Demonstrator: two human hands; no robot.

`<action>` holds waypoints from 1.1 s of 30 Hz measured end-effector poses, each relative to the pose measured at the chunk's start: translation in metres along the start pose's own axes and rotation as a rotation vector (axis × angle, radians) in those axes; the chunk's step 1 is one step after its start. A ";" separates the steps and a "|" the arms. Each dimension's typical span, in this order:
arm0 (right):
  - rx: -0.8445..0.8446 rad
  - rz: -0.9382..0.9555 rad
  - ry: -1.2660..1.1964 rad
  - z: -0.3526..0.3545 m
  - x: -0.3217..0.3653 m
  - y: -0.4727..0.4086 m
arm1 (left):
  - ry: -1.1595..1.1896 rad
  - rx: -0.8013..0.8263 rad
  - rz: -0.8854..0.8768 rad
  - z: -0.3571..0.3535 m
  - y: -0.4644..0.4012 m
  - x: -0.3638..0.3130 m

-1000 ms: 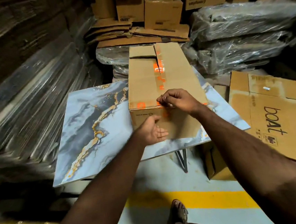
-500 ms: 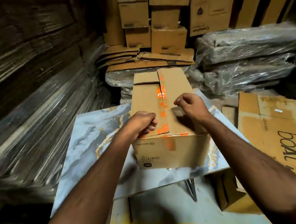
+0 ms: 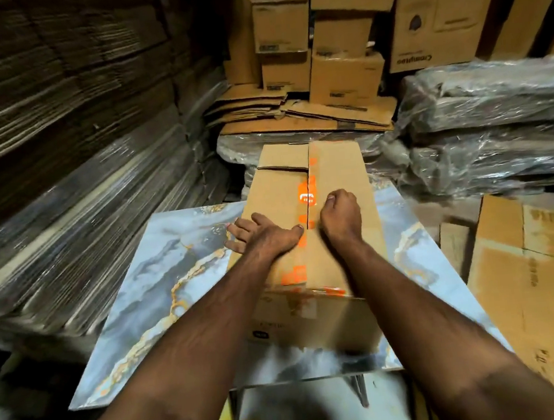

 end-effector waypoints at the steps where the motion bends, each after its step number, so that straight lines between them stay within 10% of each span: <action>1: -0.036 0.008 0.000 0.001 -0.003 0.005 | -0.001 0.007 0.015 0.000 0.001 -0.005; 9: -0.163 0.066 -0.136 0.003 -0.003 0.016 | -0.038 0.079 0.120 -0.009 -0.009 -0.049; 28: 0.318 0.419 0.406 -0.019 0.003 0.010 | 0.021 0.137 -0.121 0.037 -0.049 -0.038; 33: 0.687 0.517 0.646 -0.029 0.022 0.020 | 0.172 0.170 -0.128 0.025 -0.082 -0.040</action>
Point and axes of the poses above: each hand's wrist, its own y-axis away from the middle knuckle, its own z-axis out of the back of the hand, x = y × z, the point moved 2 cm from there along -y, towards the middle knuckle, and after that the axes turned 14 degrees about z, right-handed, at the moved point
